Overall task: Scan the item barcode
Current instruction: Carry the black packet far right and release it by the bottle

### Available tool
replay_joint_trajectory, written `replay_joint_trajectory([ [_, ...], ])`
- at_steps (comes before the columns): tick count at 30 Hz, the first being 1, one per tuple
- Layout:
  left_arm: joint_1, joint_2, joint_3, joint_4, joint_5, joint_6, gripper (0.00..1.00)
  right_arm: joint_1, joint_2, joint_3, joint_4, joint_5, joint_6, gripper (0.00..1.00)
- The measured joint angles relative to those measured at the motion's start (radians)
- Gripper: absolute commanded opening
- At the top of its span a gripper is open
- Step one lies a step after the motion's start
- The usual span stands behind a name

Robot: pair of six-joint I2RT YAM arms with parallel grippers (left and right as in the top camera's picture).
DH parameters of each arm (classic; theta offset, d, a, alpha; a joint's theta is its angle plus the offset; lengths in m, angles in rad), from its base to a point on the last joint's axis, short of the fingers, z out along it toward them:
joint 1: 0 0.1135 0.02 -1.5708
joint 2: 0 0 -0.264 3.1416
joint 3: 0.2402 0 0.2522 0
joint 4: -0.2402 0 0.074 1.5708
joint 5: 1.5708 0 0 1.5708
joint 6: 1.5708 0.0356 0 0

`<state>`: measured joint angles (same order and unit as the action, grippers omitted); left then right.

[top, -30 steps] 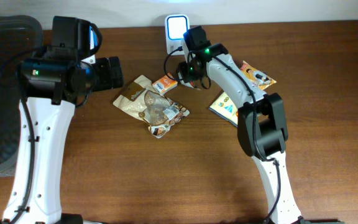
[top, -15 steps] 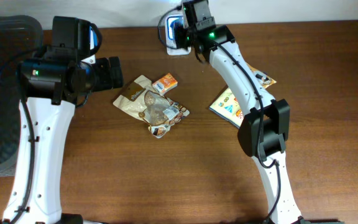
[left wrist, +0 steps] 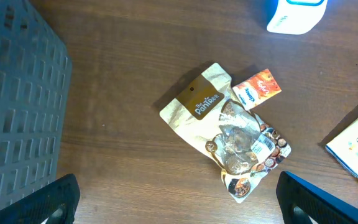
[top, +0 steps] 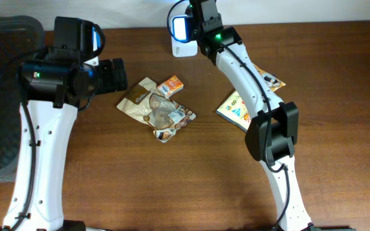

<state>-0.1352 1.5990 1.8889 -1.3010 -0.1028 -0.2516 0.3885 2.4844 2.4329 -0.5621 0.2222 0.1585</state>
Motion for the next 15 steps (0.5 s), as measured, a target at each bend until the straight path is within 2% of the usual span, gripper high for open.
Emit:
replay_joint_trajectory([
  [3, 0.000, 0.000, 0.000, 0.000, 0.000, 0.000, 0.99, -0.006, -0.003, 0.000, -0.047, 0.010, 0.024, 0.04],
  [7, 0.000, 0.000, 0.000, 0.000, 0.000, 0.000, 0.99, -0.065, -0.074, 0.000, -0.206, 0.065, 0.129, 0.04],
  [15, 0.000, 0.000, 0.000, 0.000, 0.000, 0.000, 0.99, -0.401, -0.266, 0.013, -0.521, 0.130, 0.221, 0.04],
])
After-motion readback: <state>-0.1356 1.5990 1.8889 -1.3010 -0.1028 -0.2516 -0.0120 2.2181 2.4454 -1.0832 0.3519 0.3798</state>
